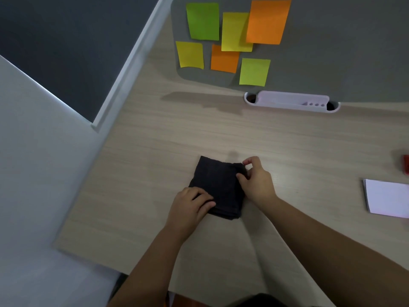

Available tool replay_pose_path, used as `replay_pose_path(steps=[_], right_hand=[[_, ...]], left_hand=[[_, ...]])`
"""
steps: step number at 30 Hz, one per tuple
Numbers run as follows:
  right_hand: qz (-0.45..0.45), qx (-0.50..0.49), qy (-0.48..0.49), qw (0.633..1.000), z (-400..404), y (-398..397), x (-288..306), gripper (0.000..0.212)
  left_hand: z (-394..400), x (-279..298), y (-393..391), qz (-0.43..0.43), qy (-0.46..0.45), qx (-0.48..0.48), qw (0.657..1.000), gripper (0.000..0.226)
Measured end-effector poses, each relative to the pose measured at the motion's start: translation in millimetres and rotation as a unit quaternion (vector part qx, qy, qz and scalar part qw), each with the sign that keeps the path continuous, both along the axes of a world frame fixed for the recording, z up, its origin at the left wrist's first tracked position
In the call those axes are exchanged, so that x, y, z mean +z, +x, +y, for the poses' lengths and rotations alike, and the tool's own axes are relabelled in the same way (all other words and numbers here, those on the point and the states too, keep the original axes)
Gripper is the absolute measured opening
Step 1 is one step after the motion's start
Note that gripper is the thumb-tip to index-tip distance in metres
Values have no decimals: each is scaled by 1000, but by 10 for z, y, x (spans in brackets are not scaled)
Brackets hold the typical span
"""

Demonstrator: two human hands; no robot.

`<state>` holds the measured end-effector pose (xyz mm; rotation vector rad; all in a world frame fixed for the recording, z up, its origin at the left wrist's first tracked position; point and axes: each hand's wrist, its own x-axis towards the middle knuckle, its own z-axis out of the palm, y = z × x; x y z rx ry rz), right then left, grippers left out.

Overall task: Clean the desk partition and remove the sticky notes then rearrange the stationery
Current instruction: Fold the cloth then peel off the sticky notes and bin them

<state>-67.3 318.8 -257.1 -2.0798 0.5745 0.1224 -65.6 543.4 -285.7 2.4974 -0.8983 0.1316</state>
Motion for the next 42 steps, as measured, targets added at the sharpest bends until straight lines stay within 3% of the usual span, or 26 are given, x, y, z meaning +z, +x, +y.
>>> replay_pose_path(steps=[3,8,10,12,15,19,22,24,26,29,32,35,37,40,42], right_hand=[[1,28,-35,999,10,-24,0,38],[62,38,-132,989,5,-78,-11,61],[102,52,-169,979,2,-71,4,56],[122,71,-182,973,0,-41,24,46],[86,83,-87,989,9,30,65,19],[32,29,23,999,2,169,143,25],[47,52,14,997,-18,242,101,34],[46,82,-64,994,-15,222,50,42],[-7,99,-207,973,7,161,25,49],[-50,178,-337,923,96,39,-61,51],[45,256,-349,900,139,-117,-194,61],[79,306,-304,899,55,-113,-166,69],[47,274,-252,927,-19,-50,-69,68],[-39,119,-150,981,-271,255,164,59],[-105,-12,2,994,-494,597,408,52]], left_hand=[[-132,34,-16,3,48,39,998,32],[-297,3,98,94,152,126,976,56],[-347,13,207,131,116,171,970,52],[-395,50,348,192,20,233,953,50],[-445,104,544,263,-91,259,925,43],[-382,149,574,213,-91,307,923,28],[-366,94,485,168,-96,318,928,24],[-391,17,429,97,-1,281,955,27],[-463,-15,398,45,96,213,971,38],[-551,-16,361,75,185,115,973,55],[-522,-98,360,123,234,91,960,63],[-525,-71,355,150,245,92,953,66],[-557,25,351,162,220,113,955,70],[-745,261,581,172,91,153,969,68],[-969,521,851,168,-62,158,971,59]])
